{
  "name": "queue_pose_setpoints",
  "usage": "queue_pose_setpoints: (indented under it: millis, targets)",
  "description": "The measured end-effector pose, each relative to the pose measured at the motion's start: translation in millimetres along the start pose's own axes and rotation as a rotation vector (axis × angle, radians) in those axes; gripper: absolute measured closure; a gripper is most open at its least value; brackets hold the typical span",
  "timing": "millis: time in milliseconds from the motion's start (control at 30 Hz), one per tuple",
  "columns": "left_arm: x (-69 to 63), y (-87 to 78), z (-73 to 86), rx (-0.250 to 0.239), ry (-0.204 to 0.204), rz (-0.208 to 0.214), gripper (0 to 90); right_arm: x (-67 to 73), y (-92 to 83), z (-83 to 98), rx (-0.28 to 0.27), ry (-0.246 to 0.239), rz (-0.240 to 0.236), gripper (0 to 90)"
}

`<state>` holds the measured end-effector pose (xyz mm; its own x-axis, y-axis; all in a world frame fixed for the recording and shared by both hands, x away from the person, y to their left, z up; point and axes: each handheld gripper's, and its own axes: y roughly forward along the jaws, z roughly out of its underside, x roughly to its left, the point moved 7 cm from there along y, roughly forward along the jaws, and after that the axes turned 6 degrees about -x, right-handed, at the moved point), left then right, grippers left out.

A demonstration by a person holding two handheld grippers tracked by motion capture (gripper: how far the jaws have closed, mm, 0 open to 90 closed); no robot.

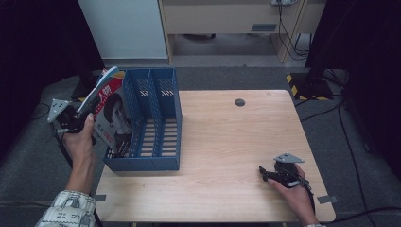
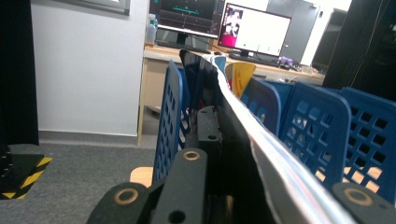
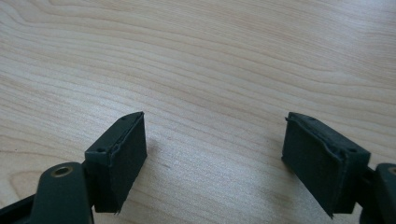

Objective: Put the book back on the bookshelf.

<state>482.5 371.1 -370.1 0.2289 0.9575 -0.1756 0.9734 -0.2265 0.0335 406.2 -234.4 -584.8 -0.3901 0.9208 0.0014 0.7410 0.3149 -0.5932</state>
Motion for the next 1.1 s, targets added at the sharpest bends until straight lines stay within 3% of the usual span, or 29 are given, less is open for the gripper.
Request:
queue_pose_setpoints:
  millis: [100,400,733,967,1000,1033,1100]
  targets:
    - [0.6,1.6,8.3,-0.004,-0.006,0.0,86.4,-0.1,0.0,0.0,0.0,-0.001,0.0,21.9]
    - [4.2,1.4,8.3,0.0,-0.005,-0.013,86.0,0.0,0.0,0.0,-0.001,-0.001,0.002,21.9]
    - [7.6,3.4,8.3,0.043,-0.028,-0.038,84.9,0.1,-0.1,0.1,-0.002,-0.001,0.002,21.9]
    - [9.8,4.4,6.8,0.073,-0.041,-0.056,67.7,0.4,-0.2,0.2,-0.002,-0.001,-0.002,21.8]
    - [8.8,4.6,4.1,0.075,-0.02,-0.06,67.7,0.4,-0.2,0.2,-0.002,-0.001,-0.002,21.8]
    - [5.1,5.7,-0.6,0.079,0.01,-0.053,61.4,0.5,-0.3,0.2,-0.001,-0.001,-0.002,21.7]
    - [1.8,7.0,-4.7,0.088,0.034,-0.053,52.4,0.5,-0.3,0.3,-0.001,-0.001,-0.003,21.6]
